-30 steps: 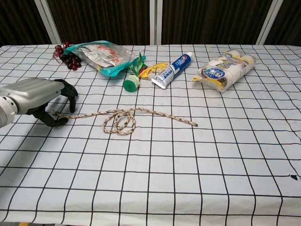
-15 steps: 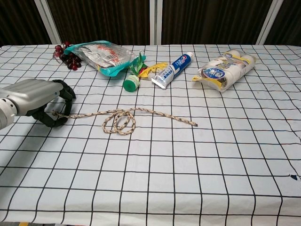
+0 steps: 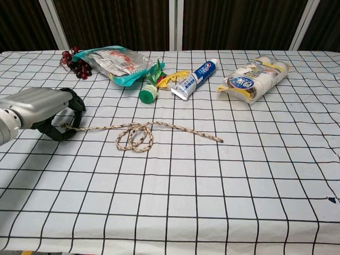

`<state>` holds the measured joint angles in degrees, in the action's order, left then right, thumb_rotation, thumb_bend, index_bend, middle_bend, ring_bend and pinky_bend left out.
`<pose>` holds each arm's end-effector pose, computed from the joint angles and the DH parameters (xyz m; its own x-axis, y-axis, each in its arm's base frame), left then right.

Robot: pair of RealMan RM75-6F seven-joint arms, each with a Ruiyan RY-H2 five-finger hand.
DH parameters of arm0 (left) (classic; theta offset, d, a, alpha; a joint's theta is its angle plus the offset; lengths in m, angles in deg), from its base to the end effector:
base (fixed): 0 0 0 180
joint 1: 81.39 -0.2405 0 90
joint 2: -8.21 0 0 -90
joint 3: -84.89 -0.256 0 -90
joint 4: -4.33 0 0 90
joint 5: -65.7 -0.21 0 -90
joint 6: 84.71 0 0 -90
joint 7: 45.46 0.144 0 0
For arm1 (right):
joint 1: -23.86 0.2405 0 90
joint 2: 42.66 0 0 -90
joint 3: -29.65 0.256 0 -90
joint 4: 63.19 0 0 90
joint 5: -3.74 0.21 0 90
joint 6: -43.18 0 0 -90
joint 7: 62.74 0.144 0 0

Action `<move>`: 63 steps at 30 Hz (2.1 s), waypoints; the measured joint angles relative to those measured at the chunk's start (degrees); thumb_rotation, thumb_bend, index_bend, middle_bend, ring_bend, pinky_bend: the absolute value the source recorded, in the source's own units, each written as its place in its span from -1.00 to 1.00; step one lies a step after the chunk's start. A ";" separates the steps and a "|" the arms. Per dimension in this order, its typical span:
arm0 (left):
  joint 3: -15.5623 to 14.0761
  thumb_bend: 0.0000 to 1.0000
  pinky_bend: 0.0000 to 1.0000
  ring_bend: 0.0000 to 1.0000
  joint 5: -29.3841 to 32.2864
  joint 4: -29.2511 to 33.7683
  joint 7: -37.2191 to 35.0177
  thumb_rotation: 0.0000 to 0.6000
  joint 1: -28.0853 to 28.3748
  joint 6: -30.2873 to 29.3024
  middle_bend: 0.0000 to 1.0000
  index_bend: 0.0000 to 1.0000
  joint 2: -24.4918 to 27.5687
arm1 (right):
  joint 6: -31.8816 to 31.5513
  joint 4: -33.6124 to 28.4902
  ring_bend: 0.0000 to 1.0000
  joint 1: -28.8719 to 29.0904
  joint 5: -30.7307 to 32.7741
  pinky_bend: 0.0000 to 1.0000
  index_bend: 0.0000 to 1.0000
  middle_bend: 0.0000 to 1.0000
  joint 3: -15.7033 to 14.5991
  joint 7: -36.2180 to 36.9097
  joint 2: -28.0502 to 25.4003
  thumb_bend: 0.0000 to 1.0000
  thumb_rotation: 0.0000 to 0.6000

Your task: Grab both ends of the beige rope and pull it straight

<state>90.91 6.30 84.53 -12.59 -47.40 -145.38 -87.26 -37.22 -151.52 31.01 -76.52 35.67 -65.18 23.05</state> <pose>-0.2071 0.3028 -0.0461 0.5647 0.2896 0.7728 0.8244 -0.2401 -0.5125 -0.3277 -0.2060 0.1605 0.4536 -0.0109 0.8911 -0.8894 0.0583 0.4535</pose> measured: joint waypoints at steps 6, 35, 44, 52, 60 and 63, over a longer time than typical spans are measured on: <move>0.03 -0.17 -0.59 -0.89 -0.26 0.84 -0.05 1.00 -0.12 -0.55 -0.55 0.14 0.53 | -1.16 0.82 -1.00 0.13 -1.61 -1.00 -1.00 -1.00 -0.01 0.40 0.97 -0.59 1.00; 0.07 -0.17 -0.59 -0.89 -0.86 2.49 -1.88 1.00 -0.60 -1.11 -0.50 0.19 2.03 | 11.07 2.46 -1.00 14.09 -5.83 -1.00 -0.52 -0.91 1.34 -9.79 22.55 -0.56 1.00; 0.16 -0.17 -0.59 -0.89 -0.70 2.19 -2.09 1.00 -0.47 -0.79 -0.49 0.20 2.23 | 13.91 6.59 -1.00 16.97 -0.70 -1.00 -0.41 -0.88 3.23 -10.28 29.32 -0.51 1.00; -0.22 -0.17 -0.59 -0.89 -0.84 1.60 -1.77 1.00 -0.62 -0.95 -0.49 0.20 2.46 | 15.68 9.44 -1.00 18.53 1.36 -1.00 -0.41 -0.89 3.30 -9.45 33.46 -0.48 1.00; -0.14 -0.17 -0.59 -0.89 -0.69 1.85 -3.11 1.00 -1.00 -0.72 -0.48 0.20 3.39 | 17.20 13.10 -1.00 19.73 2.07 -1.00 -0.61 -0.92 3.51 -3.42 36.09 -0.48 1.00; 0.04 -0.17 -0.59 -0.89 -0.75 2.18 -3.82 1.00 -1.06 -0.60 -0.48 0.20 3.62 | 17.52 14.74 -1.00 20.31 2.06 -1.00 -0.72 -0.92 3.92 -0.09 37.12 -0.48 1.00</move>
<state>90.94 5.55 86.72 -16.41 -48.46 -145.98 -83.64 -19.71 -136.77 51.32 -74.46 39.59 -65.27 60.17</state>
